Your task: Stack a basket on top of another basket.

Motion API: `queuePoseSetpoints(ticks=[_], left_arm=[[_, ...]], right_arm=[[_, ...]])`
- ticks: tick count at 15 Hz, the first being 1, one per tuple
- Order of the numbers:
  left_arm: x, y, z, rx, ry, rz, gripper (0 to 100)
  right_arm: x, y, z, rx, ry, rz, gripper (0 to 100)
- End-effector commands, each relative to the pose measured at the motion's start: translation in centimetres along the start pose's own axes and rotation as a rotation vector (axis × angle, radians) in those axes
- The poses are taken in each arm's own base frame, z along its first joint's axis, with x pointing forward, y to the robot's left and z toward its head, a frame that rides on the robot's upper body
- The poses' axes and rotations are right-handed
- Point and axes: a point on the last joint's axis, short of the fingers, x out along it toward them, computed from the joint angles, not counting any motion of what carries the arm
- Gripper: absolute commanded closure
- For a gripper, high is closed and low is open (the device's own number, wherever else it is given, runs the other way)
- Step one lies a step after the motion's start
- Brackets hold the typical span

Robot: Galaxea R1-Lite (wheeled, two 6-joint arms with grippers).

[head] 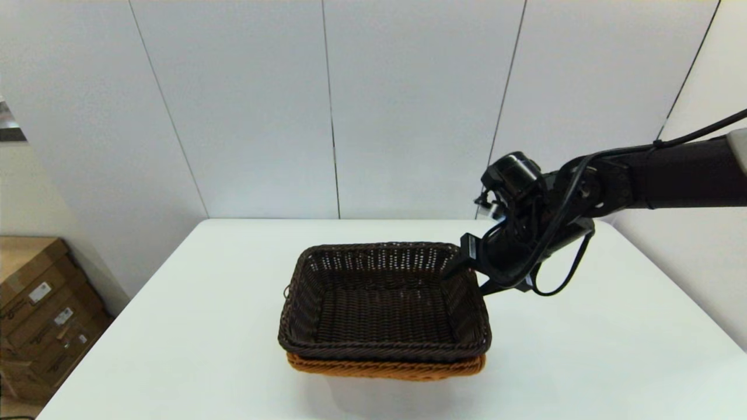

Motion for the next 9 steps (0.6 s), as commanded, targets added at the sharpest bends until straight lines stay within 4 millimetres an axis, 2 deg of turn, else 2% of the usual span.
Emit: queuePoseSetpoints(ticks=[1, 4, 7, 9], left_arm=[[0.0, 0.0, 0.0, -0.001, -0.001, 0.0, 0], [0.0, 0.0, 0.0, -0.001, -0.001, 0.002, 0], [0.0, 0.0, 0.0, -0.001, -0.001, 0.0, 0], [0.0, 0.0, 0.0, -0.001, -0.001, 0.002, 0]], right_arm=[[-4.5, 0.5, 0.3, -0.004, -0.11, 0.055, 0], [-7.0, 0.0, 0.0, 0.002, -0.158, 0.068, 0], [-8.2, -0.5, -0.8, -0.011, -0.176, 0.07, 0], [-9.8, -0.7, -2.1, -0.037, -0.194, 0.08, 0]])
